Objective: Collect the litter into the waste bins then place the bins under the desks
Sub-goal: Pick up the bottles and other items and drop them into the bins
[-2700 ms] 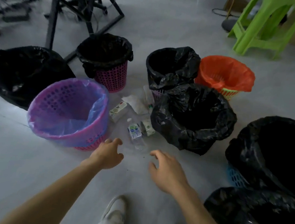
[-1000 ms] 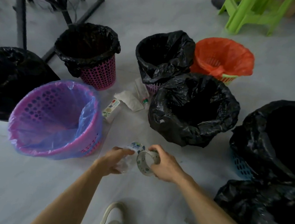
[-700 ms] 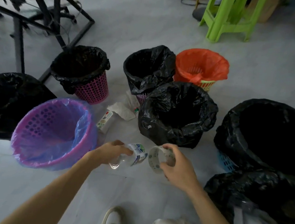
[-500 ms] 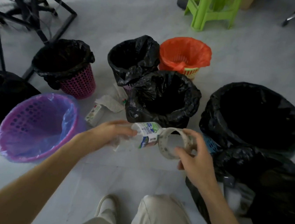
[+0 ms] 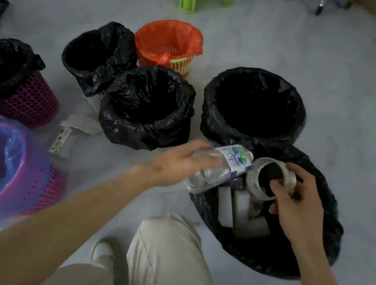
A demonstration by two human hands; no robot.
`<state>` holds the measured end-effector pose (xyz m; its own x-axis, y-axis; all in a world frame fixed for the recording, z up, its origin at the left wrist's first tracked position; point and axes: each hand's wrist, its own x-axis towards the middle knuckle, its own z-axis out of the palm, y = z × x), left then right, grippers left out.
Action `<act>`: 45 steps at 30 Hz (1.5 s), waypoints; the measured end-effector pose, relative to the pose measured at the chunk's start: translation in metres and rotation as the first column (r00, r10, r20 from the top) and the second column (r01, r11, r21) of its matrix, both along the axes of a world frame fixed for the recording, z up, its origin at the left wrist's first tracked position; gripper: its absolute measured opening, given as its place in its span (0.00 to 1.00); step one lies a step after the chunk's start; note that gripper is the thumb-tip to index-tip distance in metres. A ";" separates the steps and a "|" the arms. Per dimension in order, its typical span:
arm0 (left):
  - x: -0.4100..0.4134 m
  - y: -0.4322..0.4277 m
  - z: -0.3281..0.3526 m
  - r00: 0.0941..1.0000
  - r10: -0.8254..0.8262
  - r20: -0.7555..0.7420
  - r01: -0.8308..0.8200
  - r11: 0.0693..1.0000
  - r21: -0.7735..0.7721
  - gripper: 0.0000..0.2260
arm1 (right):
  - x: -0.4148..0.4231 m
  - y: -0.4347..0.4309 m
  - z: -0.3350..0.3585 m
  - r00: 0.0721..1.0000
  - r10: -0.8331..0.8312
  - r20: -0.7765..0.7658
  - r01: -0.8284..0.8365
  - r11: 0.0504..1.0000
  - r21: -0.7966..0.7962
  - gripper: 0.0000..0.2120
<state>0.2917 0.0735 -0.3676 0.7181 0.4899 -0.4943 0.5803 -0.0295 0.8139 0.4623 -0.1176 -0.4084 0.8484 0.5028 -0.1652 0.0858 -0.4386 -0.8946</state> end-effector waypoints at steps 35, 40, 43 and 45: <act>-0.049 0.037 -0.022 0.943 0.145 -0.299 0.017 0.878 0.479 0.17 | -0.046 0.067 -0.016 0.727 0.588 0.354 -0.476 0.804 -0.357 0.14; -0.127 0.079 -0.026 0.867 0.303 -0.396 -0.028 0.822 0.569 0.17 | -0.097 0.129 -0.003 0.546 0.742 0.389 -0.662 0.666 -0.343 0.16; -0.172 0.091 -0.041 0.819 0.371 -0.438 -0.076 0.826 0.558 0.18 | -0.129 0.164 -0.004 0.423 0.829 0.365 -0.755 0.546 -0.365 0.17; -0.199 0.096 -0.053 0.788 0.405 -0.464 -0.111 0.834 0.541 0.18 | -0.152 0.191 -0.009 0.335 0.880 0.337 -0.793 0.457 -0.402 0.18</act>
